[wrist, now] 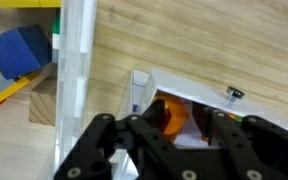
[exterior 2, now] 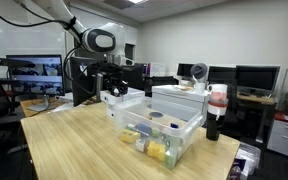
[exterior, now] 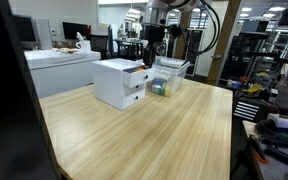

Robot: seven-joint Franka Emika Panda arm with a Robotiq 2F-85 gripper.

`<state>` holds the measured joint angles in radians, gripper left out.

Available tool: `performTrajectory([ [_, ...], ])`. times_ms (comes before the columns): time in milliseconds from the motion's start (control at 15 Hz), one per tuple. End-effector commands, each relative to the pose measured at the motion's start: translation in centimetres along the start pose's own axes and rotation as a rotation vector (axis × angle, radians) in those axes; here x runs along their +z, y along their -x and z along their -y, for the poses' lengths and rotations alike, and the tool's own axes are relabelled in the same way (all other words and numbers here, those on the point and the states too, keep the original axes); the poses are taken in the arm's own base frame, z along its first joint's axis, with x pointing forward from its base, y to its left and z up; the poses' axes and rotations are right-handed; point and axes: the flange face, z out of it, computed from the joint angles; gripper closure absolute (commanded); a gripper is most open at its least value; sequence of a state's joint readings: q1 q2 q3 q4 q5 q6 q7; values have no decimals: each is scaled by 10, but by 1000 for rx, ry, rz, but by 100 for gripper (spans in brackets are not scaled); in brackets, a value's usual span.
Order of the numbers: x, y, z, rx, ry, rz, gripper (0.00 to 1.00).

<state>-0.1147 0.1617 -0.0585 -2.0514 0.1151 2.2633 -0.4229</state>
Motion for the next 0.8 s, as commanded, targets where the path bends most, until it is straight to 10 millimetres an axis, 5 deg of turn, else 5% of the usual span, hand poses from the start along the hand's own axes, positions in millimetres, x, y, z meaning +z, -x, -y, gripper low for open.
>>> performTrajectory([
  [0, 4, 9, 3, 9, 5, 21, 55],
  [67, 4, 8, 3, 8, 4, 20, 77],
  [133, 3, 8, 4, 9, 0, 17, 77],
  [267, -2, 9, 6, 15, -8, 13, 94],
  [733, -13, 11, 11, 23, -39, 6, 96],
])
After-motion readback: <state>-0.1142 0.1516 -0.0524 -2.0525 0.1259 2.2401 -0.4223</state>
